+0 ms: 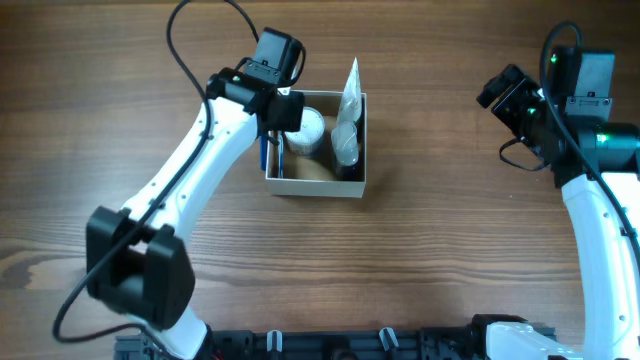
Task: Pack container
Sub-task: 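Lower the toothbrush into the box beside the swab tub and release, then grasp the blue razor with the left gripper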
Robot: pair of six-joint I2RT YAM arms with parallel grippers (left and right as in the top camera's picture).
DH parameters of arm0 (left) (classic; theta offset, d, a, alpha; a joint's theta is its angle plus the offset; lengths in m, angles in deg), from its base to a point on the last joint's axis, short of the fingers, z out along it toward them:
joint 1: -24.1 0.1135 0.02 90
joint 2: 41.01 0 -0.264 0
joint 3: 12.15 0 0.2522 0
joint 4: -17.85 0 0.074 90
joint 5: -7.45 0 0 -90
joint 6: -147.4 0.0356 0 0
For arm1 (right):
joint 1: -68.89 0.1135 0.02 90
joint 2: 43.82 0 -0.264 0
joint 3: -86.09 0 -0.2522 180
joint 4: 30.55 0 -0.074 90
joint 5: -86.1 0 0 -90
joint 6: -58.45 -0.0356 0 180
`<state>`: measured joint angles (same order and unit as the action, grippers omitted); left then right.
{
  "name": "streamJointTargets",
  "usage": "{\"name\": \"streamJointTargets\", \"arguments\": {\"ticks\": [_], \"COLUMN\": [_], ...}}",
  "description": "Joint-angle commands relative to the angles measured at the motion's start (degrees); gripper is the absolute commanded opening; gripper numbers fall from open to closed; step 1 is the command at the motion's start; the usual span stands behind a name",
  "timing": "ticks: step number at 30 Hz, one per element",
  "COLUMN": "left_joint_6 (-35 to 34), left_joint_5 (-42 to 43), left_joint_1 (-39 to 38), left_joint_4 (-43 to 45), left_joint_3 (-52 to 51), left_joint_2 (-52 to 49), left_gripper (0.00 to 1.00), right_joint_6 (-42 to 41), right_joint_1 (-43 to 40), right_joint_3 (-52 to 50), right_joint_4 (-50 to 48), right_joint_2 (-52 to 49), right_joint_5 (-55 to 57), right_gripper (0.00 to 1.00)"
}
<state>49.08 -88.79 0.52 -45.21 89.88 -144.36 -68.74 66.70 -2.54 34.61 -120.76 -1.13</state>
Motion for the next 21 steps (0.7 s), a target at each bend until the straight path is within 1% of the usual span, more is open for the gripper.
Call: {"name": "streamJointTargets", "arguments": {"ticks": [1, 3, 6, 8, 12, 16, 19, 21], "left_joint_6": [-1.64, -1.7, -3.96, -6.67, -7.13, -7.13, -6.91, -6.91], "left_joint_5": [-1.6, -1.55, -1.57, -0.37, 13.49, 14.75, 16.52, 16.5], "left_joint_1": [2.4, 4.35, 9.57, 12.57, 17.22, 16.41, 13.9, 11.96], "left_joint_4": [-0.98, -1.95, -4.2, -3.54, 1.11, 3.02, 5.55, 6.56], "left_joint_3": [0.63, 0.63, -1.79, -4.28, -8.37, -8.68, -8.68, -8.66], "left_joint_2": [7.3, 7.74, 6.1, 4.79, -0.44, -6.82, -10.84, -11.65], "left_gripper": [0.46, 0.48, 0.49, 0.54, 0.53, 0.54, 0.54, 0.54], "right_joint_6": [0.98, 0.98, 1.01, 0.98, 1.01, 0.98, 0.98, 0.98], "right_joint_1": [0.02, 0.02, 0.02, 0.02, 0.02, 0.02, 0.02, 0.02], "right_joint_3": [0.7, 0.7, 0.7, 0.7, 0.7, 0.7, 0.7, 0.7], "right_joint_4": [-0.15, -0.15, -0.15, -0.15, -0.15, -0.15, -0.15, -0.15], "right_joint_2": [-0.52, -0.52, -0.52, -0.52, -0.52, -0.52, -0.52, -0.52], "right_joint_5": [-0.5, -0.5, -0.5, -0.5, -0.5, -0.5, -0.5, -0.5], "right_gripper": [1.0, 1.0, 1.0, 1.0, 1.0, 1.0, 1.0, 1.0]}}
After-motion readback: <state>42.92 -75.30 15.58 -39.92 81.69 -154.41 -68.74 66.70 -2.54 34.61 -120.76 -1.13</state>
